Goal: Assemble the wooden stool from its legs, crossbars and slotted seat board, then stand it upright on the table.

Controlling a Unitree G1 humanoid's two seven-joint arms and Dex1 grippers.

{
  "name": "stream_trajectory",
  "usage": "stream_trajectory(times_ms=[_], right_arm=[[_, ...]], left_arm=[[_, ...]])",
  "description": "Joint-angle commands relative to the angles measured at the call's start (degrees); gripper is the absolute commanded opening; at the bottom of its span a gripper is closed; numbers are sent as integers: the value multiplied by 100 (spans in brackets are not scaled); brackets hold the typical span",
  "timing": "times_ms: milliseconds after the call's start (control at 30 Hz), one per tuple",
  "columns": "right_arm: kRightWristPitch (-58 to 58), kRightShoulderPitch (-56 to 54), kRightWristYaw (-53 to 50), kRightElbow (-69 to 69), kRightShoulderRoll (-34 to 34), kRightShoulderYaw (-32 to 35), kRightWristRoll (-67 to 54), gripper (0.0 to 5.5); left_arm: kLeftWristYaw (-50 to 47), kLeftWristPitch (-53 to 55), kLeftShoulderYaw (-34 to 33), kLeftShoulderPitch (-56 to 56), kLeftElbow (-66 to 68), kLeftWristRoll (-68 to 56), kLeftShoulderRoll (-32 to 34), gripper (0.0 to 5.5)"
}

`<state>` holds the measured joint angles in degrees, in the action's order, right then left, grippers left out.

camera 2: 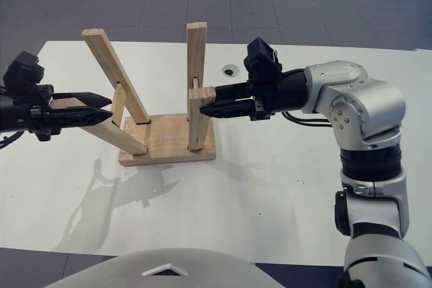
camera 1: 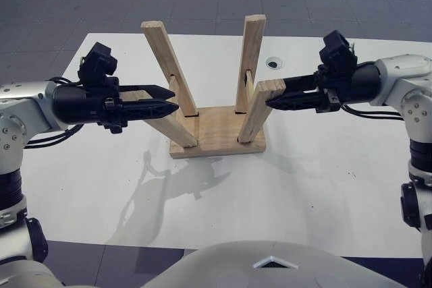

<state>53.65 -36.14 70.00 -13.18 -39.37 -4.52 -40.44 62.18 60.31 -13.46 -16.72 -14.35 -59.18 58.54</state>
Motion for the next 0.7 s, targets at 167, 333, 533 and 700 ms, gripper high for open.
stream_trajectory(times_ms=[167, 333, 533, 700], right_arm=[[994, 305, -33, -603, -407, 340, -962, 123], [1930, 165, -123, -854, -776, 439, -1672, 123], [2857, -436, -278, -33, -823, 732, -2366, 123], [3780, -930, -599, 748, -690, 796, -2714, 123]], left_arm=[[103, 579, -29, 495, -639, -861, -93, 196], [-48, 971, -120, 223, -481, -1501, -91, 196], [-322, 1486, -330, -86, 143, -2315, -29, 196], [-844, 1824, -268, -352, 596, -3106, -41, 196]])
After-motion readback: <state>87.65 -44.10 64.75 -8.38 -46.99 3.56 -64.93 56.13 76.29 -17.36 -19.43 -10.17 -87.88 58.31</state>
